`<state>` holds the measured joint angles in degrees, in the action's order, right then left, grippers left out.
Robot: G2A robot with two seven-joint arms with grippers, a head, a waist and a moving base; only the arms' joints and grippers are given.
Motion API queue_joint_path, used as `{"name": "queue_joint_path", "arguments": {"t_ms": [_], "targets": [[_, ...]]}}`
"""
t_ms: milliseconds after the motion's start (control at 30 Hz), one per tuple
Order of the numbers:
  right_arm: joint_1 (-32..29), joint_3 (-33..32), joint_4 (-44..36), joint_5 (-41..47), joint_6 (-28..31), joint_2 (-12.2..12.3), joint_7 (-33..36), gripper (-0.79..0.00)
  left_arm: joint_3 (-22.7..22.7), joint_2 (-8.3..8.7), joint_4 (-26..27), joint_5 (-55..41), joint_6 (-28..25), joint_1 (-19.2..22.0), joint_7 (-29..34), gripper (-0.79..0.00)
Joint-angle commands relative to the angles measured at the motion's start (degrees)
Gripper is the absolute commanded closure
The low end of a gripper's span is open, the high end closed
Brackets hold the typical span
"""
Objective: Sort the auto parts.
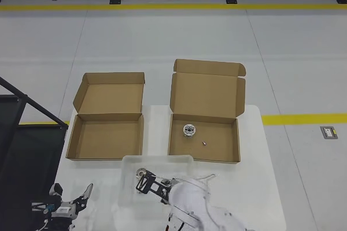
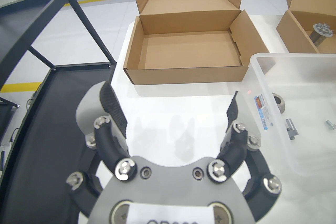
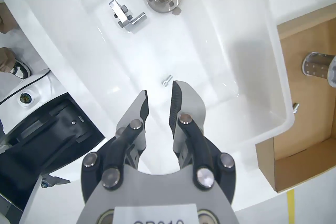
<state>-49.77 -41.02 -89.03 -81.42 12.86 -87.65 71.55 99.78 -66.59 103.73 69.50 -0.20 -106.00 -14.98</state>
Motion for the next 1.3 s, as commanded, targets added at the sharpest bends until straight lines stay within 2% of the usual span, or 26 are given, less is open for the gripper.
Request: {"name": "queue_joint_path", "arguments": {"t_ms": [0,167,433,500,1267], "targets": [[2.2,1.8,4.5,1.0,-2.1,-1.1,-0.7,-0.225,0.0,0.0,0.0,0.0,0.0,0.0,0.0,-0.785],[5.6,4.3,11.8,2.2,-6.8,-3.4,-1.1,-0.188,0.0,0.0,0.0,0.0,0.0,0.0,0.0,-0.785],[8.1,5.0,18.6,3.4,-12.5,-5.6,-0.7,-0.237,0.0,0.0,0.0,0.0,0.0,0.0,0.0,-0.785],[8.2,4.8,19.6,3.7,-13.1,-5.9,-0.8,-0.256,0.0,0.0,0.0,0.0,0.0,0.0,0.0,-0.785],[9.2,2.8,26.3,5.7,-13.9,-8.1,-1.0,-0.212,0.0,0.0,0.0,0.0,0.0,0.0,0.0,-0.785]]}}
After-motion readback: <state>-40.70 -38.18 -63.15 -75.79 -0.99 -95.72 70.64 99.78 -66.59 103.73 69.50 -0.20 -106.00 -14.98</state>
